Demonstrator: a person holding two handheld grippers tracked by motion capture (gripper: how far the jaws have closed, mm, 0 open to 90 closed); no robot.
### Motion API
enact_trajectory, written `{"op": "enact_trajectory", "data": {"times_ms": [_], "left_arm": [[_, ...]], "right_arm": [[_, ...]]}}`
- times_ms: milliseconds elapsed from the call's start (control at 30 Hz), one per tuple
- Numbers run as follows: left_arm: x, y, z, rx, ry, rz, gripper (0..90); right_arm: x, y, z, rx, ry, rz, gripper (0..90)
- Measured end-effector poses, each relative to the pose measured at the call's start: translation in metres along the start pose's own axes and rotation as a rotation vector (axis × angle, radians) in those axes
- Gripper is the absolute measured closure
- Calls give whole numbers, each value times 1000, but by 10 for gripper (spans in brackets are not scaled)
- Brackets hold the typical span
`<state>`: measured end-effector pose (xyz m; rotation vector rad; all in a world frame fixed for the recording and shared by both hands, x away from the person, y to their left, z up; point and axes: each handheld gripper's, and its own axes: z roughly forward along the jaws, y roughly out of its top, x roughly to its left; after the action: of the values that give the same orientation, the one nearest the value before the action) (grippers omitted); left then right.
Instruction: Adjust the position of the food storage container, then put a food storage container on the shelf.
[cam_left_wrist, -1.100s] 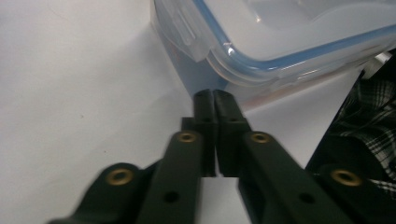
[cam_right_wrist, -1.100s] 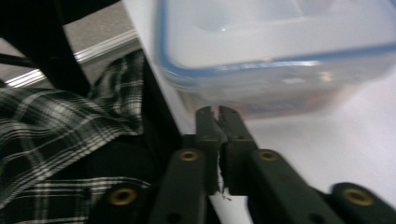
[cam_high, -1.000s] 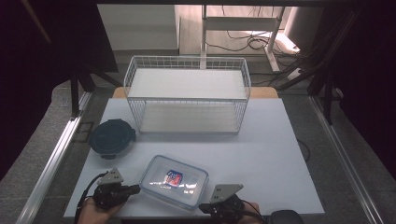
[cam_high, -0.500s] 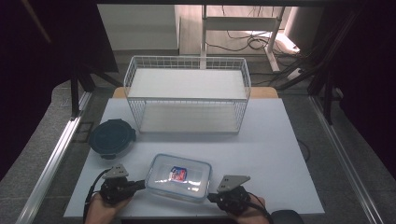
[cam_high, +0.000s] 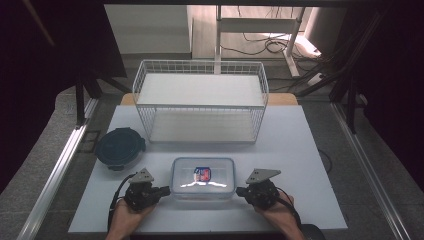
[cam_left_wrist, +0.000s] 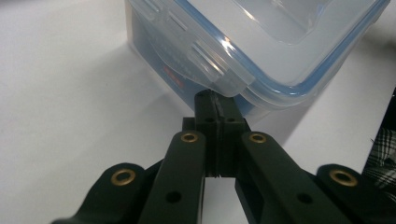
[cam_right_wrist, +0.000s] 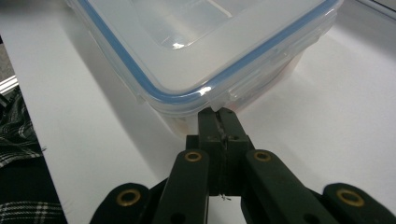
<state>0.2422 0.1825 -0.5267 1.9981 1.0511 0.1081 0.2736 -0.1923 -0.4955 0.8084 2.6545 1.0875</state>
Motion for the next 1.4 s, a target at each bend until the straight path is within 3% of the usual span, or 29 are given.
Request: {"op": "enact_trajectory", "data": {"times_ms": [167,233,267,300,333,367,433,500,600,700,733,1033,1400], "left_arm": [[0,0,-1,2,-1,10,900],[-2,0,-6,4,46,36,900],[-2,0,-9,3,58,45,856],[-1,-2,-17,-11,68,48,734],[-1,-2,-17,-11,68,48,678],[0,-3,-21,-18,74,51,678],[0,-6,-28,-23,80,62,527],[-1,-10,-34,-32,89,68,383],[-3,-15,-39,-54,70,68,243],[-4,-19,-40,-55,89,92,114],[-2,-20,-40,-52,90,94,53],[12,-27,-41,-98,102,62,42],[12,-27,-40,-94,105,65,46]], "right_arm": [[-1,0,0,5,3,-3,898],[-1,1,-1,8,3,-9,896],[0,1,-4,6,-6,-16,889],[-1,0,-10,-8,-17,-19,835],[-1,0,-10,-8,-17,-19,835],[-1,-1,-12,-16,-21,-19,806],[-2,-2,-19,-32,-53,-22,687],[-5,-5,-26,-57,-79,-9,511],[-11,-10,-32,-96,-93,14,290],[-15,-17,-33,-128,-88,45,106],[-17,-19,-32,-126,-112,38,45],[-22,-22,-31,-131,-115,53,20],[-21,-22,-30,-125,-122,54,20]]}}
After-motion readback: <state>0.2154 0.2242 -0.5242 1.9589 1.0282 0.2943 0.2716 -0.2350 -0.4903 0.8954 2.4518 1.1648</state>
